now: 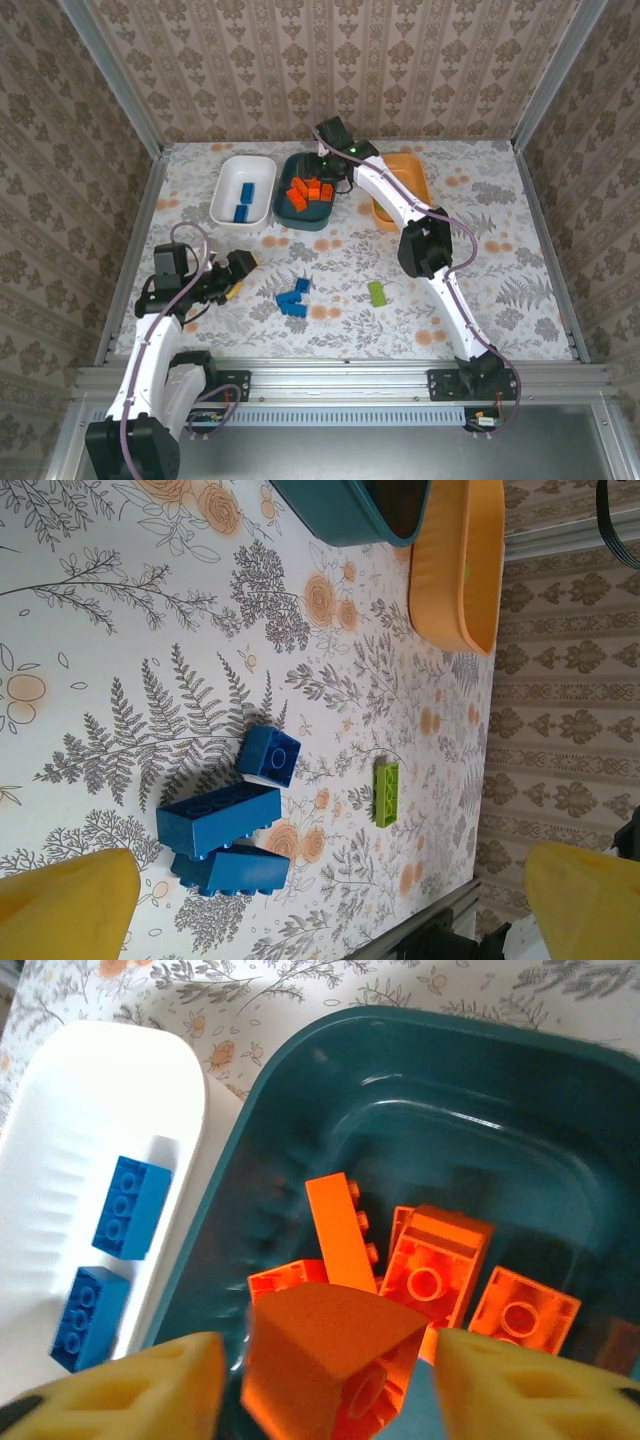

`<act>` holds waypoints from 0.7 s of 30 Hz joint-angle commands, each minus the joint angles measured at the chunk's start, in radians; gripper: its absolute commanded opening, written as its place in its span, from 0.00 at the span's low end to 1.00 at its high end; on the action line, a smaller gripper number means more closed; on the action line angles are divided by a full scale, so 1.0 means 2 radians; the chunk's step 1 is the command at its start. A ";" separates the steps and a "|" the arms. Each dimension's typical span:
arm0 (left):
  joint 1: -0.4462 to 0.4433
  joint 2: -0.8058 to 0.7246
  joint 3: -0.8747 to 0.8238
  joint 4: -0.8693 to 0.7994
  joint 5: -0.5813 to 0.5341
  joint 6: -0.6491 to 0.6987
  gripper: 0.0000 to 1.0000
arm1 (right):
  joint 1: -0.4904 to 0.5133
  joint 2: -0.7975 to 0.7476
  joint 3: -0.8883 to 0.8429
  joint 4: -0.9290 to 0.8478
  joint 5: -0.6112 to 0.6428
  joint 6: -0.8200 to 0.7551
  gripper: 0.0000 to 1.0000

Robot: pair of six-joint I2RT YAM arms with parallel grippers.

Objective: Sort the legos into containers by color

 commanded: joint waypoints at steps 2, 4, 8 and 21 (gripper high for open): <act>0.004 0.000 -0.004 0.002 0.014 0.013 1.00 | -0.005 0.004 0.022 -0.001 0.009 0.001 0.76; 0.004 -0.002 -0.003 0.001 0.014 0.012 1.00 | -0.006 -0.005 0.022 -0.003 0.010 -0.001 0.81; 0.004 -0.008 -0.001 -0.004 0.014 0.008 1.00 | -0.008 -0.030 0.021 -0.015 0.008 -0.005 0.86; -0.024 -0.038 -0.002 0.005 -0.008 -0.028 1.00 | -0.008 -0.189 -0.085 -0.067 -0.013 -0.050 0.89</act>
